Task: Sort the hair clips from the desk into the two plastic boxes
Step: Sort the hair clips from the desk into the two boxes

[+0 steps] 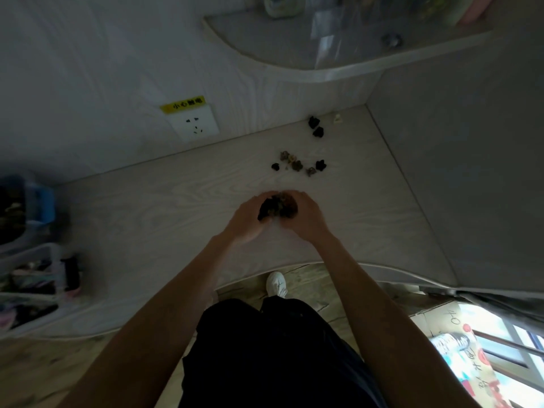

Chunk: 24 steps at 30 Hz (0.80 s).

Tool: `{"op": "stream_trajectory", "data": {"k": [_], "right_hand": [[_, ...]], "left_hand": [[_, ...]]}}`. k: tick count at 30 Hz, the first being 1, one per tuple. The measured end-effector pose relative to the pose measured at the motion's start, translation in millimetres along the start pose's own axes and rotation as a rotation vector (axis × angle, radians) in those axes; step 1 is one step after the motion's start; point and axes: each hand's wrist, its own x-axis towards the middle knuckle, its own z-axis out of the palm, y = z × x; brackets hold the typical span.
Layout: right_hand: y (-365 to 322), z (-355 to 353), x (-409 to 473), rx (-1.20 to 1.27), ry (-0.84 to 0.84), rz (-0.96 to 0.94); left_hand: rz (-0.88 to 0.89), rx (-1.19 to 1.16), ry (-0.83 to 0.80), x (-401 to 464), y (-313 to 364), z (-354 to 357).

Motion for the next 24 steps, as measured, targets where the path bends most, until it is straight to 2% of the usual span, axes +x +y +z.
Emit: {"op": "stream_trajectory", "data": {"k": [5, 14, 19, 24], "right_hand": [[-24, 17, 7, 0.034, -0.032, 0.043], [-61, 54, 0, 0.280, -0.022, 0.056], [-119, 77, -5, 0.348, -0.002, -0.130], [-209, 116, -4, 0.356, -0.073, -0.357]], "left_hand": [[-0.031, -0.059, 0.054, -11, -9, -9], [-0.090, -0.178, 0.134, -40, -41, -49], [-0.035, -0.253, 0.308, -75, -52, -99], [-0.015, -0.264, 0.541, -128, -81, -174]]}}
